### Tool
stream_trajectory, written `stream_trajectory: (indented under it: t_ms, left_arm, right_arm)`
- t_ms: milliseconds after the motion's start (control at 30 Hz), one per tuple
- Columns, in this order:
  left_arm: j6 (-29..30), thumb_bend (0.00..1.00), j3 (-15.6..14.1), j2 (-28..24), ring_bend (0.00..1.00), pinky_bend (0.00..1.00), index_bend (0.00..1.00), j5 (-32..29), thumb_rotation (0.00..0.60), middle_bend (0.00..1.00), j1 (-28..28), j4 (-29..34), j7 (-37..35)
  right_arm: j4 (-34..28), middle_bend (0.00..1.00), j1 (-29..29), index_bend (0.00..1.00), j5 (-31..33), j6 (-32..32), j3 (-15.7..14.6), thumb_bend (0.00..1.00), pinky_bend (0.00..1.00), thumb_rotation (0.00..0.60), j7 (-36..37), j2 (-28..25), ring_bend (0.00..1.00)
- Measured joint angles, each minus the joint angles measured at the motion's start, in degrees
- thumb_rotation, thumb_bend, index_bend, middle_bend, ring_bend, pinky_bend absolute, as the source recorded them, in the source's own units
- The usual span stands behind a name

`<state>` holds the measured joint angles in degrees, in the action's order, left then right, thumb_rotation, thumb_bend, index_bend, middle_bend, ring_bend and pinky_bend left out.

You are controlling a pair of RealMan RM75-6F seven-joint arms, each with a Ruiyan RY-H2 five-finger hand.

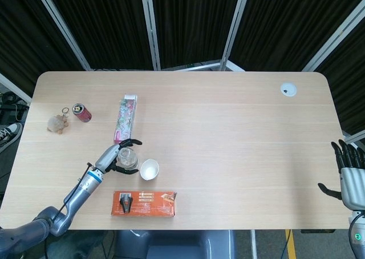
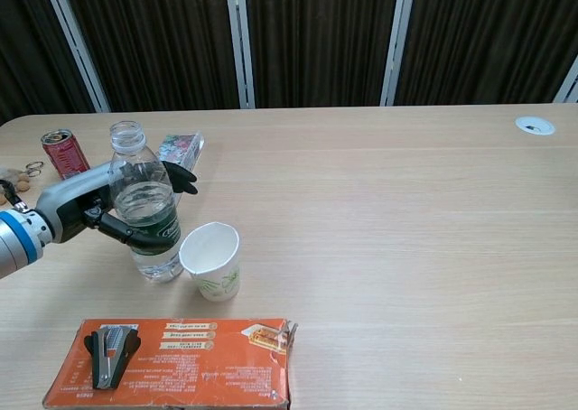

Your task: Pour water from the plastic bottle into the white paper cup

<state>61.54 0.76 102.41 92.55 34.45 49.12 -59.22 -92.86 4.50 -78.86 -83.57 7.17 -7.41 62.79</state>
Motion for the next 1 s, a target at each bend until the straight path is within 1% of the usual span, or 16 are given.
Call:
stream_trajectory:
  t_ms: [67,100,133,300,400,567,667,767,1000]
  left_arm:
    - [0.34,0.53,0.06,0.39,0.32,0.36,0.54,-0.43,0.600,0.46,0.16,-0.53,-1.54]
    - [0.37,0.54,0.09,0.46,0.33,0.37,0.57,-0.59,0.600,0.47,0.20,-0.67,-1.69]
    - [0.36,0.55,0.12,0.50,0.33,0.37,0.58,-0.77,0.600,0.47,0.25,-0.74,-1.76]
    - [0.13,0.54,0.45,0.15,0.35,0.39,0.60,-1.94,0.600,0.49,0.35,0.27,-1.45]
    - [1.13,0.53,0.81,-0.30,0.36,0.39,0.60,-2.17,0.600,0.49,0.23,0.71,-0.80]
    - [3.19,0.52,1.34,-3.15,0.36,0.39,0.59,-1.82,0.600,0.50,0.46,3.51,0.49]
    - [3.57,0.51,1.44,-5.78,0.36,0.39,0.58,-1.28,0.600,0.50,0.98,5.73,3.12]
    - [3.27,0.51,1.38,-7.91,0.36,0.39,0.58,-0.68,0.600,0.50,1.76,6.71,7.45]
    - [-1.65,0.51,0.99,-14.72,0.36,0.39,0.58,-0.77,0.600,0.49,4.10,10.35,24.90]
  right_arm:
    - [0.09,0.00,0.04,0.00,0.04,0.08,-0.02,0.00,0.00,0.600,0.01,0.08,0.00]
    - [0.18,0.00,0.07,0.00,0.08,0.09,-0.02,0.00,0.00,0.600,-0.06,0.16,0.00]
    - [0.27,0.00,0.09,0.00,0.11,0.09,-0.01,0.00,0.00,0.600,-0.18,0.23,0.00]
    - [0.47,0.00,0.14,0.00,0.19,0.03,-0.03,0.00,0.00,0.600,-0.47,0.46,0.00]
    - [0.46,0.00,0.12,0.00,0.25,0.01,-0.08,0.00,0.00,0.600,-0.61,0.52,0.00]
    - [0.21,0.00,-0.02,0.00,0.24,-0.31,-0.17,0.00,0.00,0.600,-0.89,0.55,0.00]
    - [-0.16,0.00,-0.18,0.00,-0.04,-0.70,-0.24,0.00,0.00,0.600,-0.94,0.46,0.00]
    - [-0.44,0.00,-0.29,0.00,-0.30,-1.03,-0.30,0.00,0.00,0.600,-1.01,0.37,0.00]
    - [-0.91,0.00,-0.41,0.00,-0.83,-1.63,-0.27,0.00,0.00,0.600,-1.04,0.07,0.00]
